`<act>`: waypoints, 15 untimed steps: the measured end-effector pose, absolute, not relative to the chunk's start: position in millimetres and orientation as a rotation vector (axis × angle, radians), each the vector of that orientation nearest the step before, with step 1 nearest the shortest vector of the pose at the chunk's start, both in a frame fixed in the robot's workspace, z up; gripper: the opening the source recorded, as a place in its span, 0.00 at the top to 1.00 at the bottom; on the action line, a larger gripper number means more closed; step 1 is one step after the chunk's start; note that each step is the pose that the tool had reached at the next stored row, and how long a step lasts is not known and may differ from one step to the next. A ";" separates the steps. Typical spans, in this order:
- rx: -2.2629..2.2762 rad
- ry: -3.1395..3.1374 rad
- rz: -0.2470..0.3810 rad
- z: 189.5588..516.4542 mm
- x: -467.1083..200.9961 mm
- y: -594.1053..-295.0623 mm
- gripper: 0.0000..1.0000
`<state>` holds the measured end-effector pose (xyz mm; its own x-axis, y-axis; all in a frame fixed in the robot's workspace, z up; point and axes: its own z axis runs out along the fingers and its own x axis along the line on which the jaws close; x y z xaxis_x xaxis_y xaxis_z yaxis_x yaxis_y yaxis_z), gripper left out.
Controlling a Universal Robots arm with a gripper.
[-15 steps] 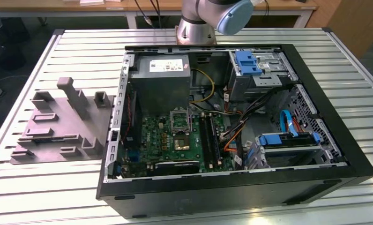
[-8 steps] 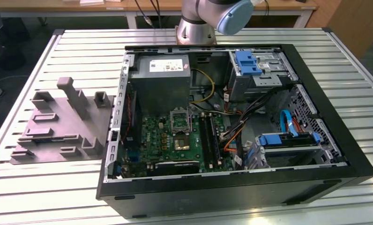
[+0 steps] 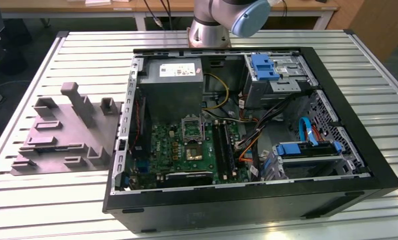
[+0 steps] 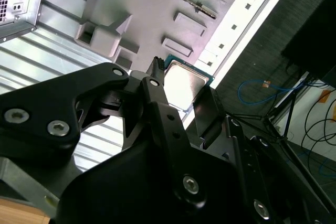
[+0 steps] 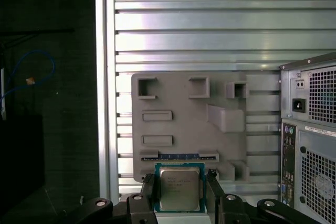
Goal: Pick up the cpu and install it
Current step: 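Pick up the cpu and move it towards the insertion slot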
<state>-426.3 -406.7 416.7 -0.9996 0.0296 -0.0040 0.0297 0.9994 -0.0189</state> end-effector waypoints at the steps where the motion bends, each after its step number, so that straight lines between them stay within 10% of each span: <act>1: 0.047 3.137 -0.030 416.7 -426.3 -406.7 0.53; 15: 0.046 3.137 -0.030 416.7 -423.5 -406.7 0.53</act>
